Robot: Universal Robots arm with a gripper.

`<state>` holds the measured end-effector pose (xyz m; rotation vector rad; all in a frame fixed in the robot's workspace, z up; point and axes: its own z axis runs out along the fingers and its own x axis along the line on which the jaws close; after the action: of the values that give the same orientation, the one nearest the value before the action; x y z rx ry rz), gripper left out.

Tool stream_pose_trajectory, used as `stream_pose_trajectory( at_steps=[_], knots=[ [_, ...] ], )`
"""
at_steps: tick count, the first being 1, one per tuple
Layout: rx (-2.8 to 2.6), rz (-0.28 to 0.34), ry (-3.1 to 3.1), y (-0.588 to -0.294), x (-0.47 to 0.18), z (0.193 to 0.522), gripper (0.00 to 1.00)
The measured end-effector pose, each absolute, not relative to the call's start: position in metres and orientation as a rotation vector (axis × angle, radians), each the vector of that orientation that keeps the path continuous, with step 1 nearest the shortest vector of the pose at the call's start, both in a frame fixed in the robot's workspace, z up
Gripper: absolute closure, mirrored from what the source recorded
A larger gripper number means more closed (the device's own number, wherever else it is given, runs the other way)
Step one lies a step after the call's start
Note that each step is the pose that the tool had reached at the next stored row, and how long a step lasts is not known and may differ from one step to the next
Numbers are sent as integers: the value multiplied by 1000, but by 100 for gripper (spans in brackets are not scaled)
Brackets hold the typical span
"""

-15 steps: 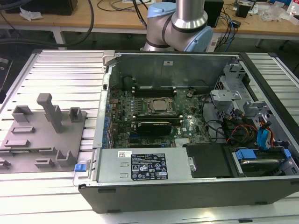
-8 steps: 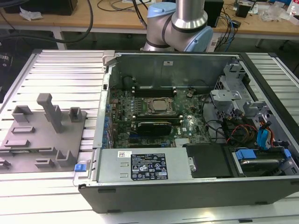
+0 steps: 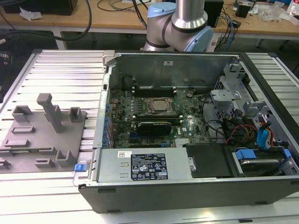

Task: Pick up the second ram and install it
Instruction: 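Pick up the second ram and move it above second insertion slot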

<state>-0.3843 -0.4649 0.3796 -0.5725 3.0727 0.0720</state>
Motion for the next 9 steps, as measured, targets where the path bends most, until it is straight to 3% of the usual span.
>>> stream_pose_trajectory(
  at_steps=[9],
  knots=[
    [-763, 73, 3034, -465, -384, 380, 89]
  ],
)
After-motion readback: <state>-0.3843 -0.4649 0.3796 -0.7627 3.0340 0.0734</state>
